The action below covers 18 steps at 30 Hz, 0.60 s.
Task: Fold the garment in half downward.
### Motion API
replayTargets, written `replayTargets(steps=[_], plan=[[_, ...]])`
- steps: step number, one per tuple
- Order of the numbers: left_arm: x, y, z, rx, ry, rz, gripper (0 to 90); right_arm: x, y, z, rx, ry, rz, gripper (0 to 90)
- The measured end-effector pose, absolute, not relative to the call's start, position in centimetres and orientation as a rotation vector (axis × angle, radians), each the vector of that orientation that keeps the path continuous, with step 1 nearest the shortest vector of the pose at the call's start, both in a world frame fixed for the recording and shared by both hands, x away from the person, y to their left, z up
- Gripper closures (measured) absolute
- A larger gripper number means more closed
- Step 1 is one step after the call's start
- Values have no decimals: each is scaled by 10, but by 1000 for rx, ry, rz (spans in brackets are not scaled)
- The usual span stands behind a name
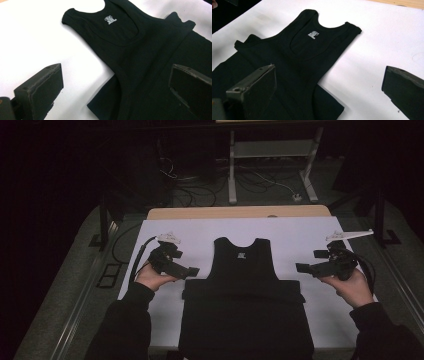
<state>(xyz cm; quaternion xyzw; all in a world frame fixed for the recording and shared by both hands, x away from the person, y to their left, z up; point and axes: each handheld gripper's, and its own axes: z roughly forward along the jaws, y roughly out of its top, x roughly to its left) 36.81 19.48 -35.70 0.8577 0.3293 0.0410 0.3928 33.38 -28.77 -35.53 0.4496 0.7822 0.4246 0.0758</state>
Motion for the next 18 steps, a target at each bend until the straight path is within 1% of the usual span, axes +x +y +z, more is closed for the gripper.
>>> replayTargets(steps=[10, 18], plan=[[381, 196, -355, 2178, 845, 97, 0, 347, -287, -349, 1347, 2347, 1266, 0], [393, 192, -356, 2183, 853, 83, 0, 361, -287, -352, 1369, 2350, 1291, 0]])
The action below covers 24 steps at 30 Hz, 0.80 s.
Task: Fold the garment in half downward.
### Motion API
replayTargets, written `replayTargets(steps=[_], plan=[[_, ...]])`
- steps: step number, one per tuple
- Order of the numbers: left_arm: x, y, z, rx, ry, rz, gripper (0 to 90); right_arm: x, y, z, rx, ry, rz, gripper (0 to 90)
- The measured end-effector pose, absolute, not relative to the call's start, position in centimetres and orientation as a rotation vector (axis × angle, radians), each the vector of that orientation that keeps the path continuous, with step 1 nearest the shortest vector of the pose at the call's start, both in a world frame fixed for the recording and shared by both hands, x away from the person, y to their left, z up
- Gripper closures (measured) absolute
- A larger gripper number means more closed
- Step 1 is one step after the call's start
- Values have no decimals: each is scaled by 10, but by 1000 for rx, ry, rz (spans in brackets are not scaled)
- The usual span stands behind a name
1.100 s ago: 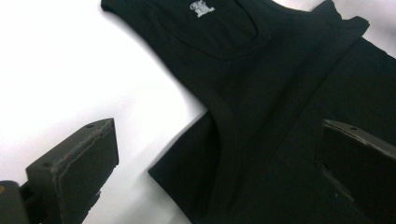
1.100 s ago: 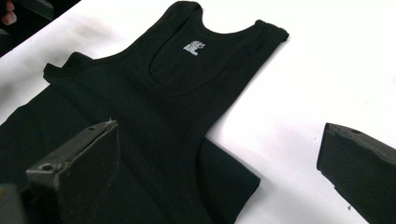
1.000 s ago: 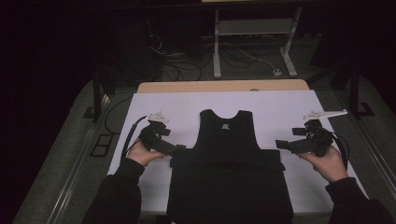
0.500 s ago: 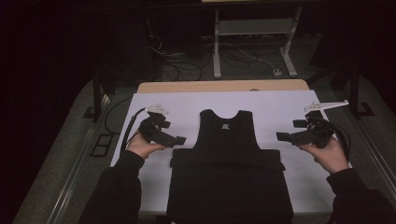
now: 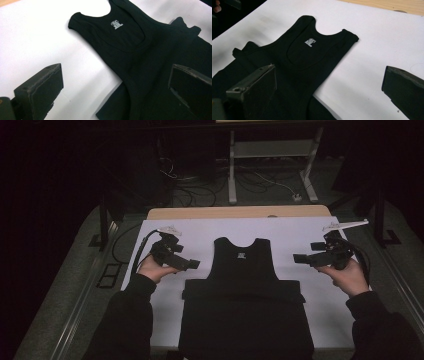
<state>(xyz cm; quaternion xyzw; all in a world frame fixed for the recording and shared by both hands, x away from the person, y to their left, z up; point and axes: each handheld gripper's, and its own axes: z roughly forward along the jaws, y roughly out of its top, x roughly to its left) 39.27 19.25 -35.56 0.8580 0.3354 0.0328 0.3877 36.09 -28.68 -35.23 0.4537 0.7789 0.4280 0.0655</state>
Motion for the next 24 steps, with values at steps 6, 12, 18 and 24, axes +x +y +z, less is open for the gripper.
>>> replayTargets(steps=[6, 12, 18, 24], plan=[[400, 191, -353, 2173, 853, 84, 0, 370, -289, -356, 1393, 2346, 1278, 0], [407, 190, -354, 2170, 864, 79, 0, 379, -289, -354, 1396, 2346, 1264, 0], [415, 185, -355, 2179, 867, 72, 0, 388, -284, -352, 1390, 2354, 1258, 0], [422, 181, -358, 2177, 876, 68, 0, 397, -279, -355, 1395, 2361, 1246, 0]])
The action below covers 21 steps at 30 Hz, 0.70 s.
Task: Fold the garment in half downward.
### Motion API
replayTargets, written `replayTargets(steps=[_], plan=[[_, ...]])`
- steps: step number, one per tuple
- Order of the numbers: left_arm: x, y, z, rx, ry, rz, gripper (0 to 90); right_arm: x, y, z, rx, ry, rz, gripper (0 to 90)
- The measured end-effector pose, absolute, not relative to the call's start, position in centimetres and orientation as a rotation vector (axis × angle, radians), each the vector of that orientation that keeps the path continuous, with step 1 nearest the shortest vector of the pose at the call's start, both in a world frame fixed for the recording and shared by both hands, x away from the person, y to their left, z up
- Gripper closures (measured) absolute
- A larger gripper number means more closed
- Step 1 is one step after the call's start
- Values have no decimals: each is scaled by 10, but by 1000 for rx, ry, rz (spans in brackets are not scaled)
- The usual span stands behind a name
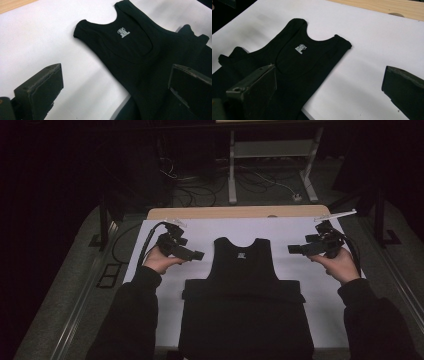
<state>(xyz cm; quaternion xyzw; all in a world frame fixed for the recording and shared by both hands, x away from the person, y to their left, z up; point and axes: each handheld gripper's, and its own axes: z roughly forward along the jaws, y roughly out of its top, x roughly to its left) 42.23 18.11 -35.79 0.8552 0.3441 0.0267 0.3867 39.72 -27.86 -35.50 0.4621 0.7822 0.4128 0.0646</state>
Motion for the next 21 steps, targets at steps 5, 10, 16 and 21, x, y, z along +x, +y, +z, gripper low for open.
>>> replayTargets(steps=[5, 10, 16, 21], plan=[[428, 178, -360, 2175, 880, 70, 0, 402, -275, -360, 1394, 2365, 1238, 0], [432, 173, -364, 2166, 886, 65, 0, 406, -270, -366, 1393, 2382, 1225, 0], [436, 168, -373, 2168, 893, 45, 0, 410, -265, -370, 1378, 2397, 1228, 0], [437, 159, -381, 2181, 882, 18, 0, 412, -262, -375, 1380, 2400, 1236, 0]])
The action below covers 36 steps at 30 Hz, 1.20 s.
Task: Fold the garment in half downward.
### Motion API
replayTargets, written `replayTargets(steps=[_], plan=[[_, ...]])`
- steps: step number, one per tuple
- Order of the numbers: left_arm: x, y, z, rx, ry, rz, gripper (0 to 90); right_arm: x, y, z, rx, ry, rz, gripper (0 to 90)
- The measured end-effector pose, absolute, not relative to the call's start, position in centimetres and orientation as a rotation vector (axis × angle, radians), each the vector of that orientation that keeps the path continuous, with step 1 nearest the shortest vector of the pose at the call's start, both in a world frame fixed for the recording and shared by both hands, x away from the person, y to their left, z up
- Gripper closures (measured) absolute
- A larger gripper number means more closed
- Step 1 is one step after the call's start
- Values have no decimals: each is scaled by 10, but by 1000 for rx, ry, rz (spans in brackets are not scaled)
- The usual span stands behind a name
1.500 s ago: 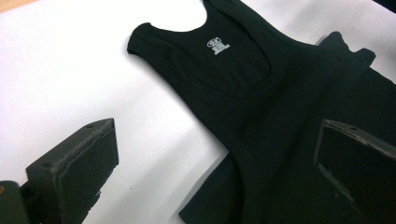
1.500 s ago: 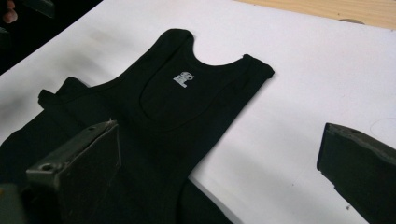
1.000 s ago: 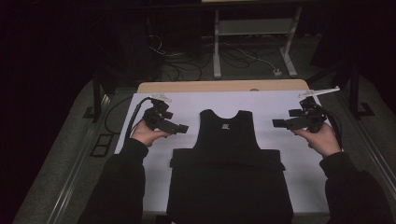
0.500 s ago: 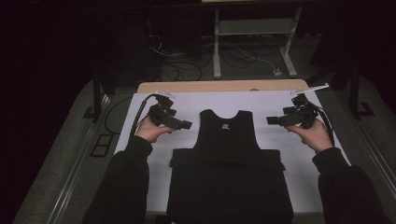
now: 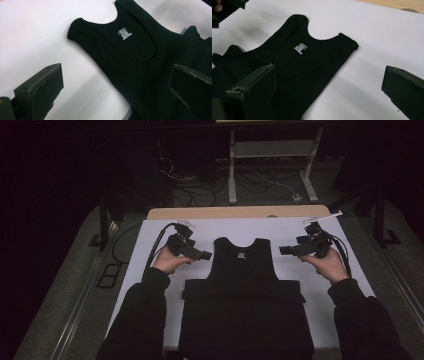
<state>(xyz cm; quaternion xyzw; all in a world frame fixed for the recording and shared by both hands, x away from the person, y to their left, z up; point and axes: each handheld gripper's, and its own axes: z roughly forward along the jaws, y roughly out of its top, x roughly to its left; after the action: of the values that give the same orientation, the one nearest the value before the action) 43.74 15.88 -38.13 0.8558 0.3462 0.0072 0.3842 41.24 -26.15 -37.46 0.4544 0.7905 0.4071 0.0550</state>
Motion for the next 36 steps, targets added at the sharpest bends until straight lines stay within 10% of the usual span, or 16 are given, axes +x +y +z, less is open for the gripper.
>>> replayTargets(steps=[36], plan=[[453, 139, -417, 2153, 926, -15, 0, 435, -237, -419, 1415, 2452, 1159, 0]])
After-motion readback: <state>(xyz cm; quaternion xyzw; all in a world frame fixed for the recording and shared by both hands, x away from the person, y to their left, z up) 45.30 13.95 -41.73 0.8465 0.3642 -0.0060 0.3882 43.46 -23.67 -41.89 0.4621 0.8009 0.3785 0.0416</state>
